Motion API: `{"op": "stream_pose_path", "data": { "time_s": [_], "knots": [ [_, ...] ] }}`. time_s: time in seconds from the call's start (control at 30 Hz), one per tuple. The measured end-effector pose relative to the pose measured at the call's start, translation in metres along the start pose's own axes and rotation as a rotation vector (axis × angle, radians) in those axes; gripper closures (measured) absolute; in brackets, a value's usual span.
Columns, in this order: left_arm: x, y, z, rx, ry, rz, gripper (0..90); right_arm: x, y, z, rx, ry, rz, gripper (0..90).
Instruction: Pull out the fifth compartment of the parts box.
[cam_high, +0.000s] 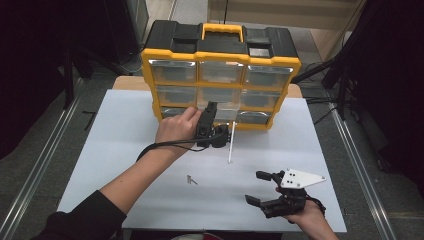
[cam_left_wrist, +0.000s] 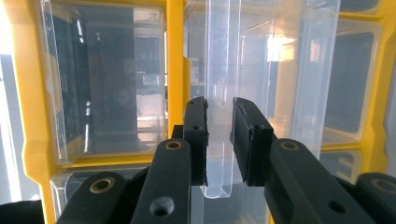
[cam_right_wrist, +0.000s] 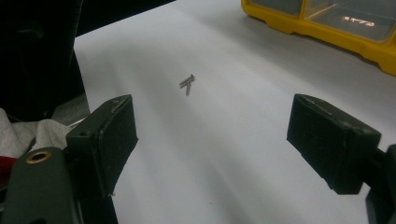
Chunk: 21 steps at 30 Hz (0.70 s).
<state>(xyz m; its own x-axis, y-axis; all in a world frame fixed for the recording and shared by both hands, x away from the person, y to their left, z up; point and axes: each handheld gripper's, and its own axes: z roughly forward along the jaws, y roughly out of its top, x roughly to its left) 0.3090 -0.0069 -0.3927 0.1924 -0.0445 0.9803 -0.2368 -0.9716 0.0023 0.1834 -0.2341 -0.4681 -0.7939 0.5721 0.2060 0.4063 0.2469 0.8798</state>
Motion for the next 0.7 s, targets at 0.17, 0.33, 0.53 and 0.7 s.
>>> {"op": "stream_pose_path", "data": {
  "time_s": [0.17, 0.33, 0.53, 0.7],
  "knots": [
    [-0.0004, 0.0001, -0.0031, -0.002, -0.001, 0.001, 76.5, 0.0001, 0.0000, -0.0001, 0.003, 0.001, 0.001, 16.7],
    [-0.0007, 0.0000, -0.0044, -0.006, 0.000, -0.002, 76.4, 0.0002, 0.0000, -0.0001, 0.003, 0.004, 0.002, 16.7],
    [-0.0015, 0.0008, -0.0076, -0.001, -0.001, -0.001, 76.4, 0.0002, -0.0001, 0.0003, 0.005, 0.007, -0.005, 16.7],
    [-0.0026, 0.0003, -0.0105, -0.003, -0.001, -0.007, 76.4, 0.0001, -0.0001, 0.0005, 0.008, 0.008, -0.007, 16.7]
  ]
}}
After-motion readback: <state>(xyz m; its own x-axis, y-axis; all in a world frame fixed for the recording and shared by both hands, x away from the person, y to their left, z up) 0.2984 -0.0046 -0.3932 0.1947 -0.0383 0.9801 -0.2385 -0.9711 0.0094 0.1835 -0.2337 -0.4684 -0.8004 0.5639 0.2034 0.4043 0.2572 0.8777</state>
